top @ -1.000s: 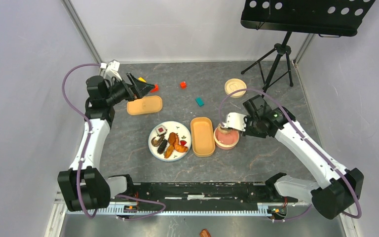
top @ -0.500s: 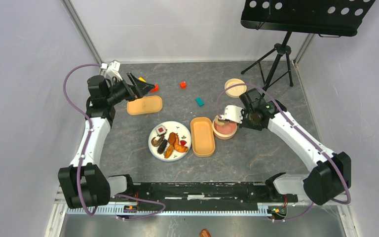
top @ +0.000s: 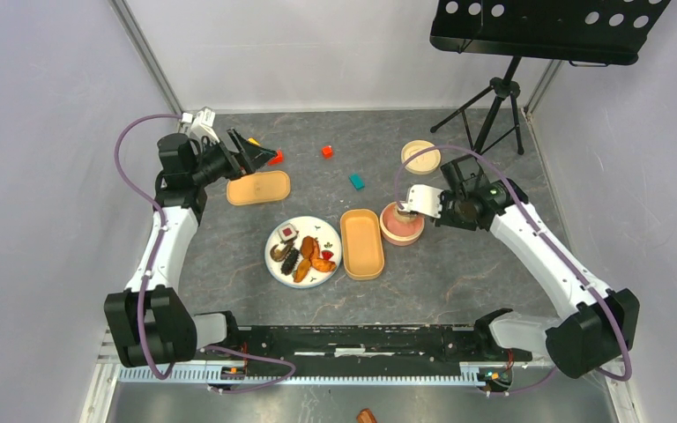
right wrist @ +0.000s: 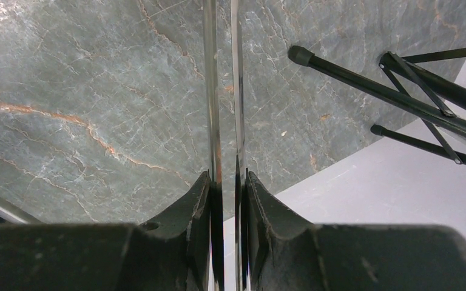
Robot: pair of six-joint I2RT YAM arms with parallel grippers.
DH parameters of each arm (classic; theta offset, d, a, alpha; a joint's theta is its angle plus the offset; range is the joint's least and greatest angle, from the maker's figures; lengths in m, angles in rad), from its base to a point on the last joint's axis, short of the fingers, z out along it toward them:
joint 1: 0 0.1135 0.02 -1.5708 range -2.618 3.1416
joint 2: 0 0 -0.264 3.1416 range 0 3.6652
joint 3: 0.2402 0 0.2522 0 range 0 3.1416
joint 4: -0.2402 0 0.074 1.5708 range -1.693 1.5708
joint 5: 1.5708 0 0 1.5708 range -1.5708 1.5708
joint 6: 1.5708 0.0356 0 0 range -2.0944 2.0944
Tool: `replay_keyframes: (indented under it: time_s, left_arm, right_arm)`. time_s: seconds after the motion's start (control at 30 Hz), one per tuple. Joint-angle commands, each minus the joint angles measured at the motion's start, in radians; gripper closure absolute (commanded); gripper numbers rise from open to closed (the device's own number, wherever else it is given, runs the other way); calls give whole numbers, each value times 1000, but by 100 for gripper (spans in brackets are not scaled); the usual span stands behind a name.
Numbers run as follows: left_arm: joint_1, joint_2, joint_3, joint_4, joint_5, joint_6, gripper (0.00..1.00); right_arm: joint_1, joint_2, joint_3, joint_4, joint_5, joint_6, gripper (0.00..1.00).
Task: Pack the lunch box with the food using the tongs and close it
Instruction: Place the fake food in the packing box.
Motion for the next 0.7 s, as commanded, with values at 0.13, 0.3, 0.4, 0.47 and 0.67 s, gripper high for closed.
replay_keyframes:
  time_s: [0.13,0.3,0.4,0.47,0.67]
  left_arm:
    - [-4,15,44,38,12,-4,0]
    - [-3,15,65,23,9,19,0]
    - [-3,10,64,12,6,26,0]
    - [-3,5,56,11,3,25,0]
    - [-3,1,42,9,0,20,0]
  right_arm:
    - [-2,17,28,25,-13,-13,100]
    - [-1,42,16,55,-6,-35,99]
    - [-2,50,5,74,12,-42,95]
    - [-2,58,3,80,24,-41,92]
    - [-1,75,-5,94,38,-41,85]
